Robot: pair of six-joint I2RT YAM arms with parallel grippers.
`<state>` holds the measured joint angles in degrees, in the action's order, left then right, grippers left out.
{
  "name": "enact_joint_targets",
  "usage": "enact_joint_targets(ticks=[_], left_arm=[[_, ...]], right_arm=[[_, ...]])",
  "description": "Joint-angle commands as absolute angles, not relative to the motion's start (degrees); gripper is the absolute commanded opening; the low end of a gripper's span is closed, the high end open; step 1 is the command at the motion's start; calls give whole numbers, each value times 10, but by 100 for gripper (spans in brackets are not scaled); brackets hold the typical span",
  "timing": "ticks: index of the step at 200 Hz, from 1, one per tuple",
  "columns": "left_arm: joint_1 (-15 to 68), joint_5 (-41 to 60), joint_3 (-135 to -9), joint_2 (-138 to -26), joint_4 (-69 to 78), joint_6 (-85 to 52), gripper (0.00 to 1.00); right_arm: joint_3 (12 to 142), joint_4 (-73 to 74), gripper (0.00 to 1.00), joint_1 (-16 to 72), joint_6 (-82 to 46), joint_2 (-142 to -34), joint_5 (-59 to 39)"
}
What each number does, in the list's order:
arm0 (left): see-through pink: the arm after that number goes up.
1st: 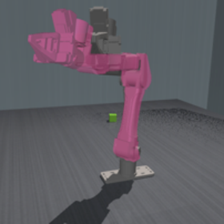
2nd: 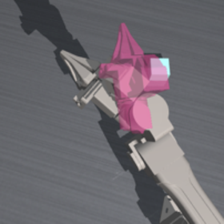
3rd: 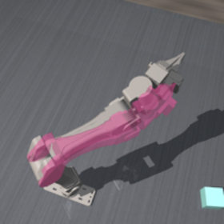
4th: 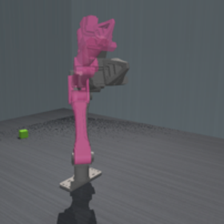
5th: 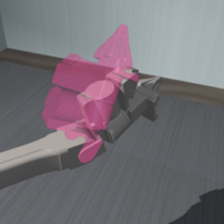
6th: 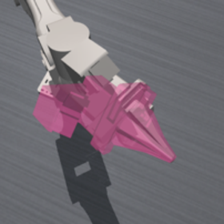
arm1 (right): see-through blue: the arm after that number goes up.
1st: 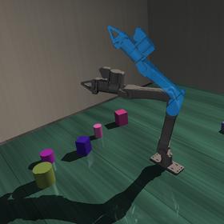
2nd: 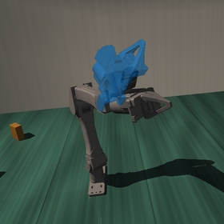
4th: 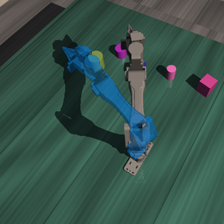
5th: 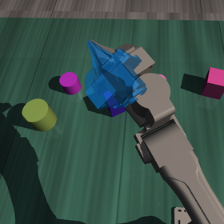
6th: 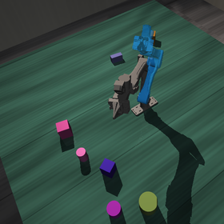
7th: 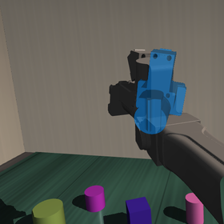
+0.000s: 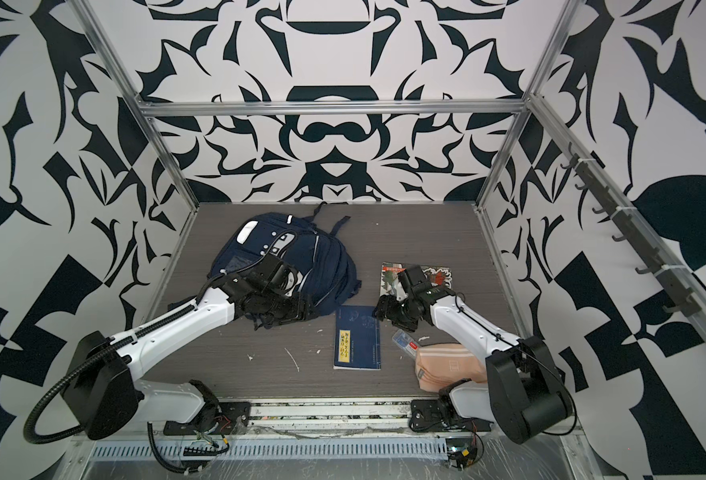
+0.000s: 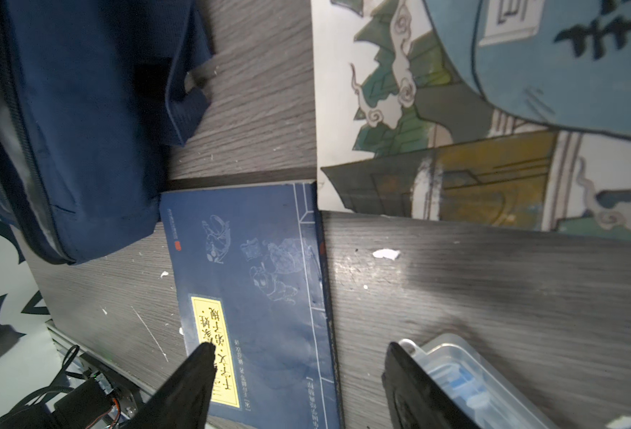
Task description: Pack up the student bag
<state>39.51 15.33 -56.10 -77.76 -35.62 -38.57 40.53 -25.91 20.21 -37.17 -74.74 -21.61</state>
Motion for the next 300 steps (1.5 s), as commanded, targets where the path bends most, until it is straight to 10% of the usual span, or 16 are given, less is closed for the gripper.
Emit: enact_joint_targets(ticks=[1,181,300], left_arm=[[399,188,-581,-791,-318,-379,65],[458,276,-1260,-1432,-249,-342,70],[482,244,-1193,-1472,-261,-323,63]], right_arm=[[437,-259,75,173,-345,-749,-224],[219,-109,78,-108,-574,-625,-198],[226,107,76,-177,-579,-856,-261]])
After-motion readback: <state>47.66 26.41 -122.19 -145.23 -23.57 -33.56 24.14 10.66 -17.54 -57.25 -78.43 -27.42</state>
